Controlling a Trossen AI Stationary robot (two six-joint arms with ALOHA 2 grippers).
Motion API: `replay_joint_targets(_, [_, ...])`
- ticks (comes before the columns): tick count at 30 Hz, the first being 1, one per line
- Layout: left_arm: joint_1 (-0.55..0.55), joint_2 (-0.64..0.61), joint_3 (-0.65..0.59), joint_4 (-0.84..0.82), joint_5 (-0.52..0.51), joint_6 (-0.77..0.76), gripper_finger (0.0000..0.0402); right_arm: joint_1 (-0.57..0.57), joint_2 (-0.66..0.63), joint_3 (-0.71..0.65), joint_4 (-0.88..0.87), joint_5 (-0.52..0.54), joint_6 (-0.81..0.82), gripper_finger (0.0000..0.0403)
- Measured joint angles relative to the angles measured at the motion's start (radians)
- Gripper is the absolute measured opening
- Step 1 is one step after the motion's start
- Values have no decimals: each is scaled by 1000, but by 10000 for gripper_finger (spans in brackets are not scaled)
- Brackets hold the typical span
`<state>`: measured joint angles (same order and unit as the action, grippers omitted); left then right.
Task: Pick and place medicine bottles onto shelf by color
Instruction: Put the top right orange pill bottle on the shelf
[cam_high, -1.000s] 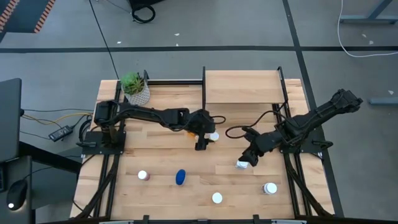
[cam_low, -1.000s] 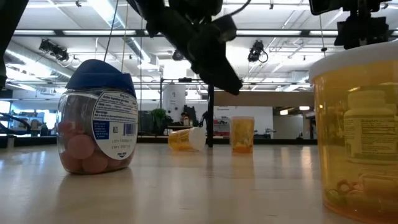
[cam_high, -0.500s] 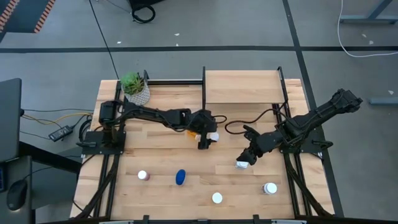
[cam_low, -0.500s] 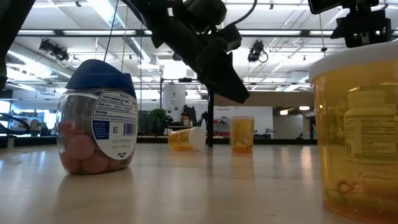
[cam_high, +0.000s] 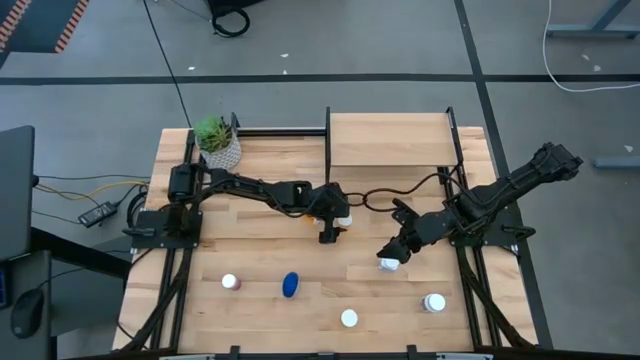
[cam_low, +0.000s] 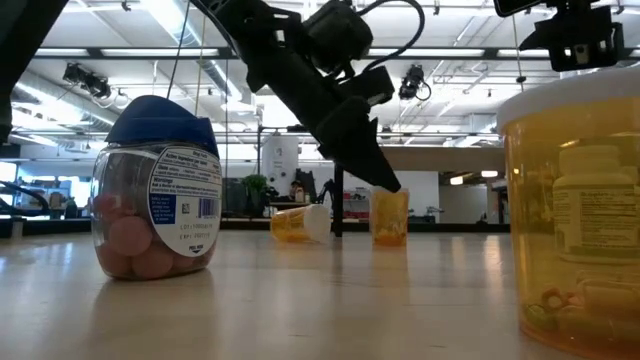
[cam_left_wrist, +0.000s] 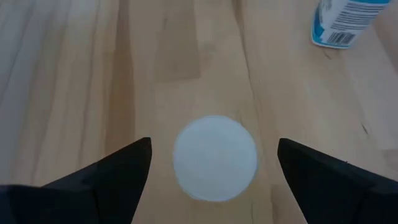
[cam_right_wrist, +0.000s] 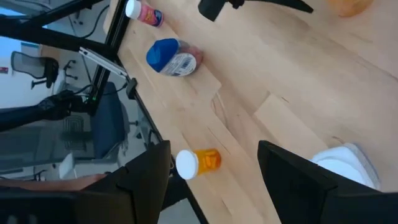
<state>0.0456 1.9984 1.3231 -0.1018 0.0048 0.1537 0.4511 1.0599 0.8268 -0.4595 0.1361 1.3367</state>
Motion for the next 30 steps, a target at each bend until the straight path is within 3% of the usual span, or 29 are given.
replay_joint_targets(30, [-4,25,0,3,44,14,219,37,0,0,0,29,36,250])
